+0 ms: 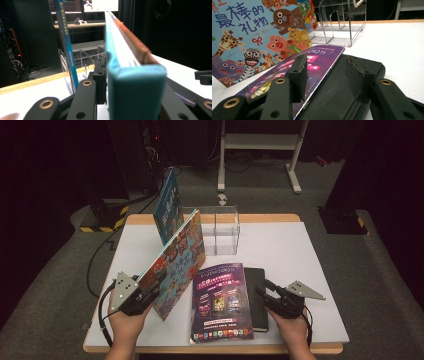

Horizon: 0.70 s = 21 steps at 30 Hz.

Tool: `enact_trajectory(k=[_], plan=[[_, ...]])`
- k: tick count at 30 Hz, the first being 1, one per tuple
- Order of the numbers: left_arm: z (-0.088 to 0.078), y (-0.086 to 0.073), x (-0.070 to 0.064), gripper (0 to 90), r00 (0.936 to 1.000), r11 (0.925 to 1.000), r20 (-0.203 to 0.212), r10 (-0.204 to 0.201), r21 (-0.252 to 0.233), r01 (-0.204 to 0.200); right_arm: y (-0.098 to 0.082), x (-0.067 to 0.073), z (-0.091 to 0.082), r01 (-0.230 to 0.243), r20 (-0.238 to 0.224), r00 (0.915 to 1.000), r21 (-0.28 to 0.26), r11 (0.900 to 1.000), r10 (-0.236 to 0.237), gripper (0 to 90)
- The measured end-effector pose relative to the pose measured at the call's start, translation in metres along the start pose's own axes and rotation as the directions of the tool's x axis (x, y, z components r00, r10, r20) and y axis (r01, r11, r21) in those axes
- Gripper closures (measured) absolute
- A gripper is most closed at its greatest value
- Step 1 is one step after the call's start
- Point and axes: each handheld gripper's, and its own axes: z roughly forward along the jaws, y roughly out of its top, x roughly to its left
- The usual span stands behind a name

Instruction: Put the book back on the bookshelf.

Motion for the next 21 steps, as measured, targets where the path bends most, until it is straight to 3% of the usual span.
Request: enact_trajectory(k=[6, 21], plan=[[0.004, -0.001, -0.002, 77.4, 0.9999, 0.9999, -0.002, 0.012, 0.002, -0.012, 0.000, 0.001, 0.000, -0.002, -0.005, 1.0000, 0.001, 1.000, 0.002, 52.4], [0.021, 0.009, -0.008, 81.1, 0.9995, 0.9994, -0.029, -0.012, 0.032, 0.013, 0.000, 0.000, 0.001, -0.018, -0.025, 0.9995, -0.003, 1.000, 0.018, 52.5]])
